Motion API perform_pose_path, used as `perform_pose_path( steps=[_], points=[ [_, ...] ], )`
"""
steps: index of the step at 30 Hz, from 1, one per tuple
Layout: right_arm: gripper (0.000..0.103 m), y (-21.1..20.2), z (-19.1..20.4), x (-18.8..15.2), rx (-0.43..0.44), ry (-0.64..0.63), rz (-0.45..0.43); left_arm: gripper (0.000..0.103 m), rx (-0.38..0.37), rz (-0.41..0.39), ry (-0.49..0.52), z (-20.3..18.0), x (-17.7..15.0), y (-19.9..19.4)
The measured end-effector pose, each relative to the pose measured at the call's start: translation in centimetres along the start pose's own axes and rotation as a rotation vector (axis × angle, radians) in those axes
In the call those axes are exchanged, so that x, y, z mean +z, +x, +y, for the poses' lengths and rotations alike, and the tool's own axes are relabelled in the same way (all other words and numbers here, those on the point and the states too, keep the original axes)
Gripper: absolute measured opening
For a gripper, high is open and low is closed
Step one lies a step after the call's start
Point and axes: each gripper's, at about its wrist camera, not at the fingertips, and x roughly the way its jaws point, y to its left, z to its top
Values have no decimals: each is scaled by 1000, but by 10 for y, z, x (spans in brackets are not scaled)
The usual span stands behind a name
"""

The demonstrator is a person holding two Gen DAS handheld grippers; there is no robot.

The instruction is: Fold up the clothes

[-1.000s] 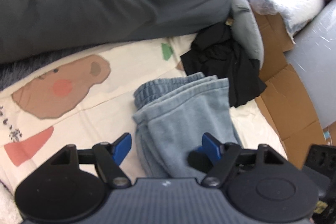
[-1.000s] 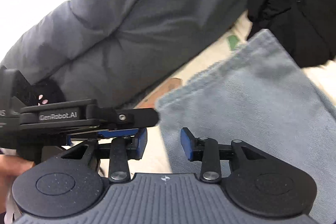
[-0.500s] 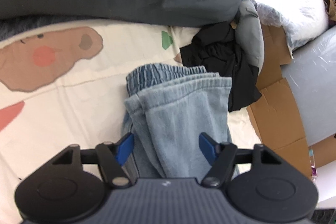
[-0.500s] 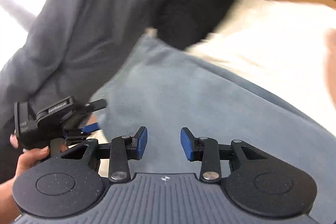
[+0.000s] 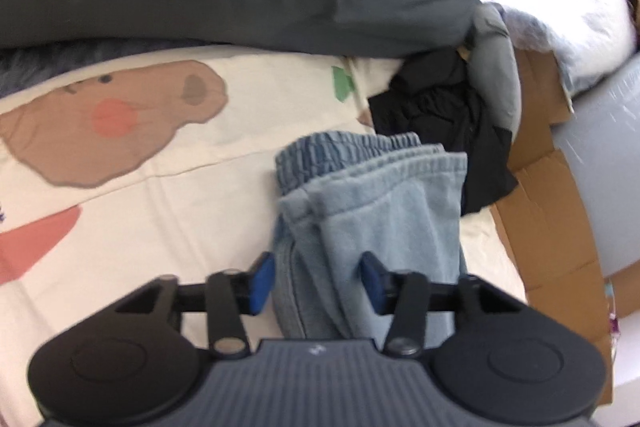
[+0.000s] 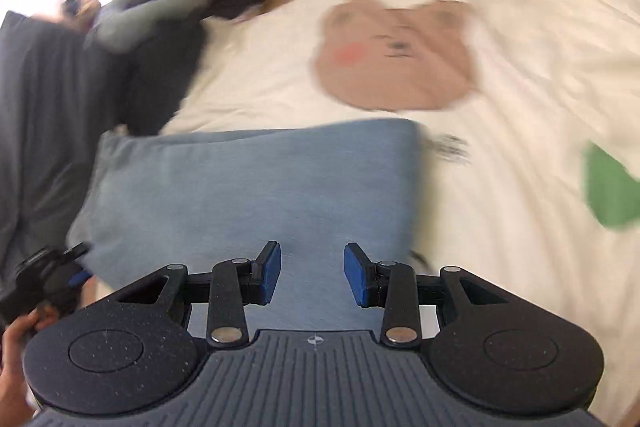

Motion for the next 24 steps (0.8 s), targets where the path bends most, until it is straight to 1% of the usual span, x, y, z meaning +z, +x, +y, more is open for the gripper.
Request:
perform_pose_path(
  steps=[1,3,5,6,8,10,12,14,17,19,20,21,22,24],
  points=[
    [41,-2,-9,-4,-20,33,-7,52,-3,10,-17,1,0,-1],
    [41,-3,-21,-12,-30,71,-14,52,-13,38,-22,0,-2,-4],
    [41,-2,-31,-17,-57,90,-13,55,-16,64,12,-6,-6,-5],
    [41,-2,-35,-20,-58,104,-10,55,-15,76,31,-10,-9,-5],
    [41,0,-41,-22,-50,132,-10,60,-15,96,55,-15,-15,-4],
    [41,4,-47,-23,-27,171,1,62,-8,112,61,-19,-22,-2],
    [41,9,-50,-21,-4,201,20,62,13,125,64,-22,-29,2],
    [41,16,-52,-20,31,217,34,62,14,148,57,-23,-36,6],
    [41,30,-52,-21,37,196,93,62,34,169,69,-26,-45,12],
    [41,34,-51,-22,52,182,105,62,46,187,82,-27,-49,17],
    [39,34,-52,-22,67,193,106,62,55,201,93,-28,-52,21],
    [34,33,-53,-21,86,212,108,62,61,215,109,-29,-54,24],
    [31,32,-53,-20,106,231,110,62,65,230,132,-30,-55,27],
    [31,28,-52,-17,144,233,116,62,72,258,171,-32,-57,32]
  ],
)
